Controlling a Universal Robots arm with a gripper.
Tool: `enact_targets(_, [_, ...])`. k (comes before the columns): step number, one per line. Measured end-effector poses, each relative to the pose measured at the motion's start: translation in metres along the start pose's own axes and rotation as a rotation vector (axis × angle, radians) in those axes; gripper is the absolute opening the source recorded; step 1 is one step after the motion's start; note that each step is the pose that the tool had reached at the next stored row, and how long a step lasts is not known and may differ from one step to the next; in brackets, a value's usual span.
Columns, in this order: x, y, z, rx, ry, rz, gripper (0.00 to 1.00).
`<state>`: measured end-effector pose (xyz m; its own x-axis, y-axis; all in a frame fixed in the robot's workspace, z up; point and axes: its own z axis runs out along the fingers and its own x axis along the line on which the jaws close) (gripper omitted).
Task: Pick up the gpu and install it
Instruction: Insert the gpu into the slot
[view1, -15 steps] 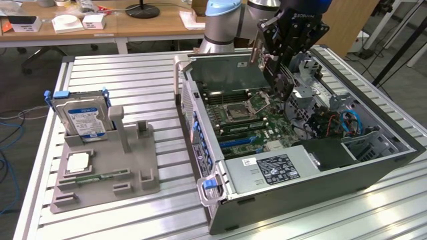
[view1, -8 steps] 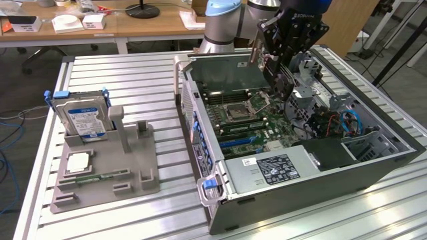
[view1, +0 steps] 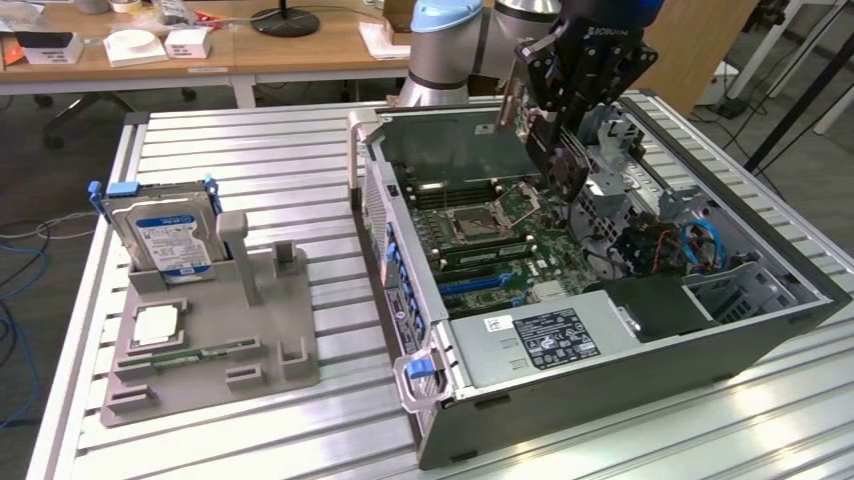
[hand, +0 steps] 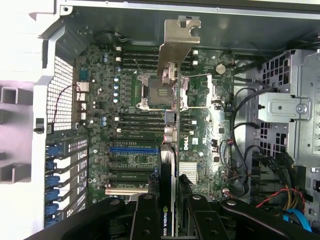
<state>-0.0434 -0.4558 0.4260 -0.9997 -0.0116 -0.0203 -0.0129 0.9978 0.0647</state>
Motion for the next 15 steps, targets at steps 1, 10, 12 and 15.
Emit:
enact_targets(1, [0.0, 0.0, 0.0, -0.0001, 0.0001, -0.001, 0.26])
enact_targets(10, [0.0, 0.0, 0.0, -0.0002, 0.0007, -0.01, 0.26])
enact_targets(12, [0.0, 0.0, 0.0, -0.0003, 0.0008, -0.012, 0.26])
enact_targets(15, [0.0, 0.0, 0.0, -0.0003, 0.001, -0.015, 0.26])
